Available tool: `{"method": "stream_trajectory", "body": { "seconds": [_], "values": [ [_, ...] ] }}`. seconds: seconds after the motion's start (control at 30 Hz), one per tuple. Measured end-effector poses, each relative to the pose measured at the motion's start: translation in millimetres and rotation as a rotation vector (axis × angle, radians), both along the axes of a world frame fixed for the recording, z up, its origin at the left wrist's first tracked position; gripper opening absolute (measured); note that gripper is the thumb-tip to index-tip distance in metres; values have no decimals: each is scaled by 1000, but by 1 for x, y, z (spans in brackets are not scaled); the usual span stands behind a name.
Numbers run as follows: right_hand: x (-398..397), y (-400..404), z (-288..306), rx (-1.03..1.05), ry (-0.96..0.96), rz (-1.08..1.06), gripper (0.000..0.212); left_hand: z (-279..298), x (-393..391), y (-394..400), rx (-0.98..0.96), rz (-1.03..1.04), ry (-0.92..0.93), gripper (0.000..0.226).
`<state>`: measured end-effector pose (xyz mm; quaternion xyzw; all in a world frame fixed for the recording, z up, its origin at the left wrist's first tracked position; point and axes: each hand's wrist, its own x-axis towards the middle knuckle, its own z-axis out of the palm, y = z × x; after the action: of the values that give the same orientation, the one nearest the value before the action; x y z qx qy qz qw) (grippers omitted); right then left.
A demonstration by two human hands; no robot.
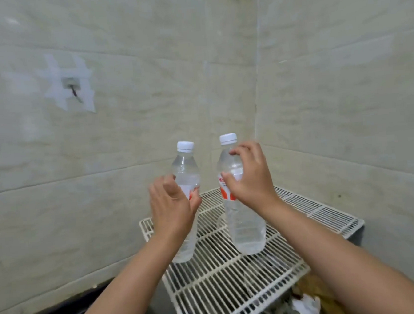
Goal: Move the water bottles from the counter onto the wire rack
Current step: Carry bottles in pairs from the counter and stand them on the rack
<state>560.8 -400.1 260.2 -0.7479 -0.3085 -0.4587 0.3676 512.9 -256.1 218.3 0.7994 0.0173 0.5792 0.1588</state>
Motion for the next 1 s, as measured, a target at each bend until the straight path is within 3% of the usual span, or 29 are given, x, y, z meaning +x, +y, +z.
{"method": "stream_trajectory", "body": {
  "seconds": [0.23,0.5,0.57,0.7,0.8,0.9,1.0],
  "values": [
    [127,29,-11,-1,-36,57,38,7,112,11,-215,25,71,43],
    [218,56,-40,-18,-78,121,38,-19,194,29,-231,129,-10,40],
    [225,52,-40,-8,-46,98,40,-28,200,27,-230,147,-18,42],
    [226,32,-38,-164,92,91,56,-30,199,19,-419,172,108,53],
    [222,20,-24,-238,202,187,44,-31,189,19,-354,264,174,46],
    [224,14,-4,-164,240,180,42,-24,178,18,-290,291,199,46],
    [227,13,22,-289,331,149,54,8,169,16,-274,294,281,65]
  ]
}}
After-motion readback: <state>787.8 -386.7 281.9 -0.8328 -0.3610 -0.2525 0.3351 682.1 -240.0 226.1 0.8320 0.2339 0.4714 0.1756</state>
